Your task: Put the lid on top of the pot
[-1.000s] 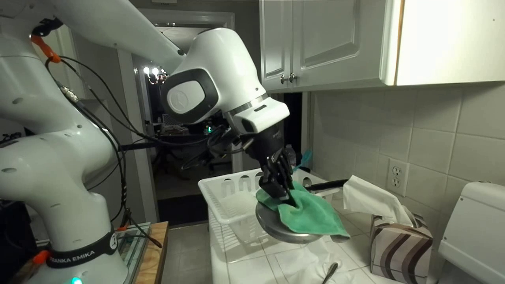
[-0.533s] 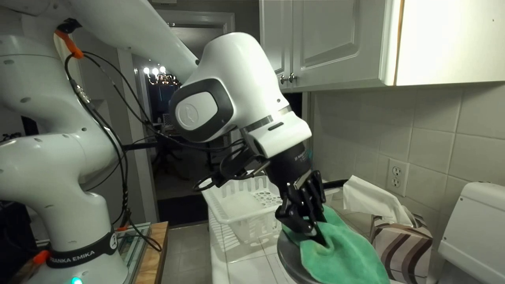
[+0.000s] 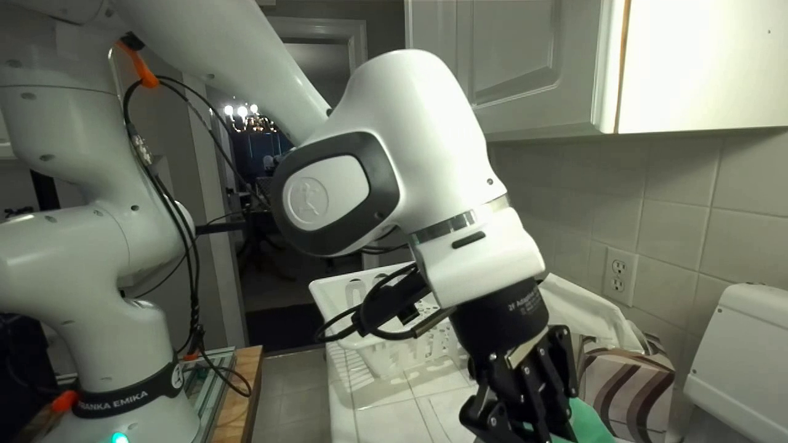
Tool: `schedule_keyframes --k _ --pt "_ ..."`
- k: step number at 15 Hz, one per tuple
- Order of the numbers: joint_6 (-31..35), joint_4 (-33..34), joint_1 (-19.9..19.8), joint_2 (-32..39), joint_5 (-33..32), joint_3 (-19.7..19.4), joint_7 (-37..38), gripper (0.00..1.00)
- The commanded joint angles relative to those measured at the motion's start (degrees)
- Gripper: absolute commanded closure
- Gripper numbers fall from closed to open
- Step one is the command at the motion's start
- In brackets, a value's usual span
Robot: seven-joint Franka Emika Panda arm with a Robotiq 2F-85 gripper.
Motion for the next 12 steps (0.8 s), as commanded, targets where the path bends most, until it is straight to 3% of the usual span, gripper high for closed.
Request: schedule_keyframes --k 1,12 --pt "1.5 1.4 -1.4 2.7 -6.1 -1.1 7.7 0.93" --pt "7.7 1.0 -1.5 6.1 -14.3 -7.8 24.6 0.93"
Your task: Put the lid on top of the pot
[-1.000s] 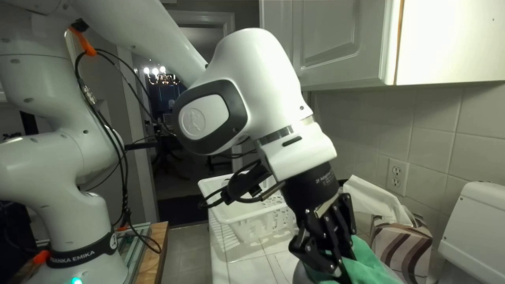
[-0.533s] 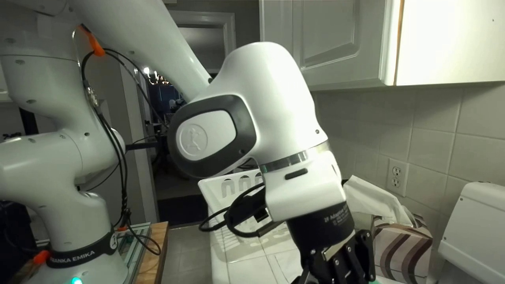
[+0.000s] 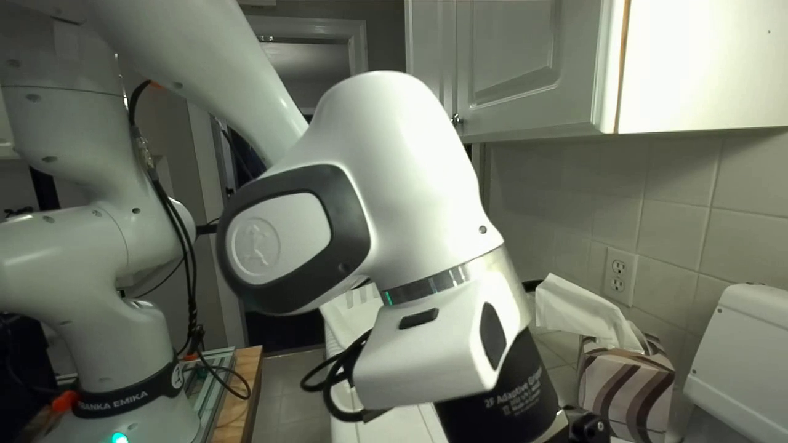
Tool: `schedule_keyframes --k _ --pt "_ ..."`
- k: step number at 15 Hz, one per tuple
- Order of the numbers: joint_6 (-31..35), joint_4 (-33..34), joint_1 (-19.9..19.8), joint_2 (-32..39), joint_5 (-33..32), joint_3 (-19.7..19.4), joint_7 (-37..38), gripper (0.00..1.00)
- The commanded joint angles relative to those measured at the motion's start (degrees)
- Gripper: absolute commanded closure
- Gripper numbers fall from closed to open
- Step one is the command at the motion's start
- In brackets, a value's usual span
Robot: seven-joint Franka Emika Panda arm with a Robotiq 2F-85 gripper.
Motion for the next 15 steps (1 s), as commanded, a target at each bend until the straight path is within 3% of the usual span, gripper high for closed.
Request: schedule_keyframes --k 1,7,15 --pt "3.8 0.7 0.5 2.8 -5.2 -1.6 7.1 0.93" --pt "7.4 1.4 3.2 5.8 -12.6 -5.2 15.9 0.93" --pt "6.5 2.0 7.2 5.7 -20.8 -10.8 23.0 0.93"
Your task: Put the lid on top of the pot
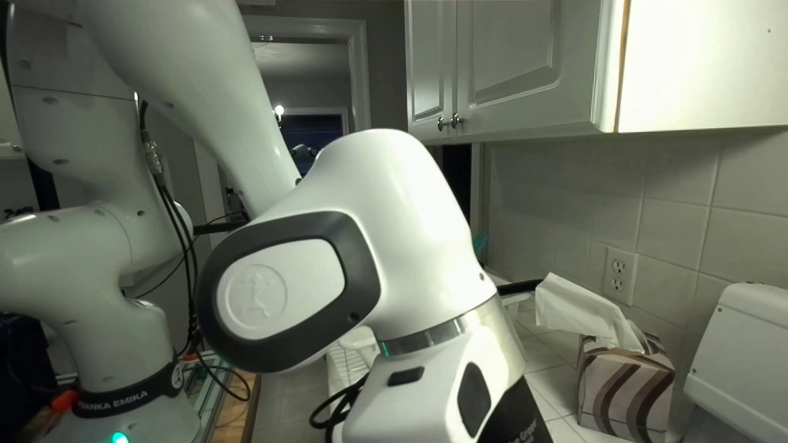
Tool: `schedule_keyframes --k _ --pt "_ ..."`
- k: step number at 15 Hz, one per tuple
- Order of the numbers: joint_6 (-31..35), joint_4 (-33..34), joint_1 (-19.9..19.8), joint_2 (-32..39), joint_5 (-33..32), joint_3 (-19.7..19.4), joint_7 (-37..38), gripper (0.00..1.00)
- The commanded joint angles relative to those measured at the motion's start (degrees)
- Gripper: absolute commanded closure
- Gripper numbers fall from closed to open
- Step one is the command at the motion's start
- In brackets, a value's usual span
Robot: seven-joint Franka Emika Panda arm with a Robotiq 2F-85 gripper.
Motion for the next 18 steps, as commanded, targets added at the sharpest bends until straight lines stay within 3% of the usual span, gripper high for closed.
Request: schedule_keyframes --k 1,18 --pt "0.2 1.3 2.4 0.8 -5.0 -2.6 5.1 0.93" --pt "-0.9 3.0 10.8 3.4 -18.8 -10.2 17.7 0.93"
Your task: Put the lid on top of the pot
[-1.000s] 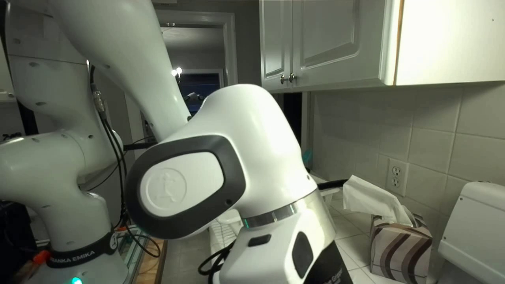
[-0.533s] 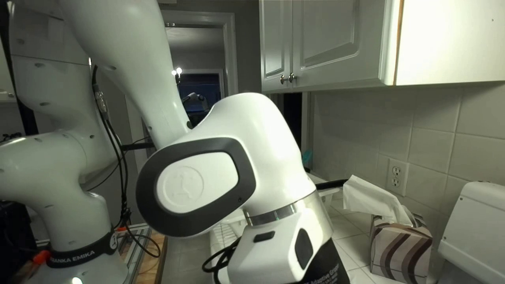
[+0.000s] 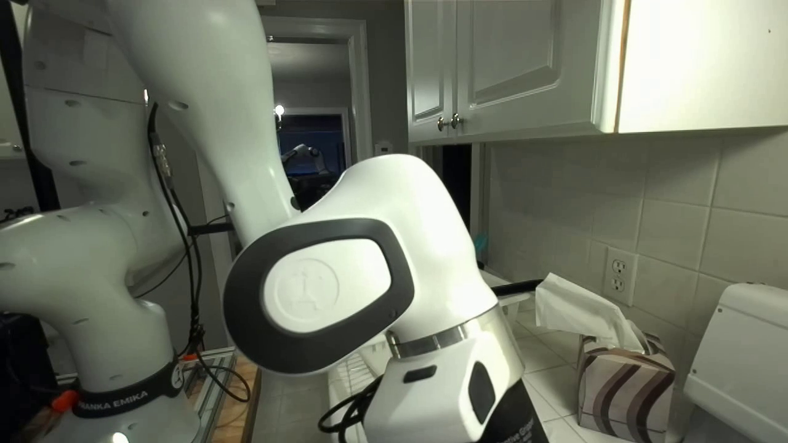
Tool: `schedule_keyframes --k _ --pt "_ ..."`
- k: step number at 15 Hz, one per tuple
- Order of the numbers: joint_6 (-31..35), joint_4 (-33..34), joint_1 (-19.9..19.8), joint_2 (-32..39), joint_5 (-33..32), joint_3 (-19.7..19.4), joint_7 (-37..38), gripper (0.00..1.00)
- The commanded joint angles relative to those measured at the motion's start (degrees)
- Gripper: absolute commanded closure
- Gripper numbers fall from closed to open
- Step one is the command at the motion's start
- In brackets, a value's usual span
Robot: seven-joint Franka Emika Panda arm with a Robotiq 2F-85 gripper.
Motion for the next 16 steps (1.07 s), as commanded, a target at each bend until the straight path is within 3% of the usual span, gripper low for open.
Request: schedule_keyframes --k 1,16 --pt "-0.7 1.1 1.8 0.6 -3.5 -1.9 3.5 0.93" --pt "-2.5 1.6 4.8 2.6 -3.4 -4.8 5.9 0.93"
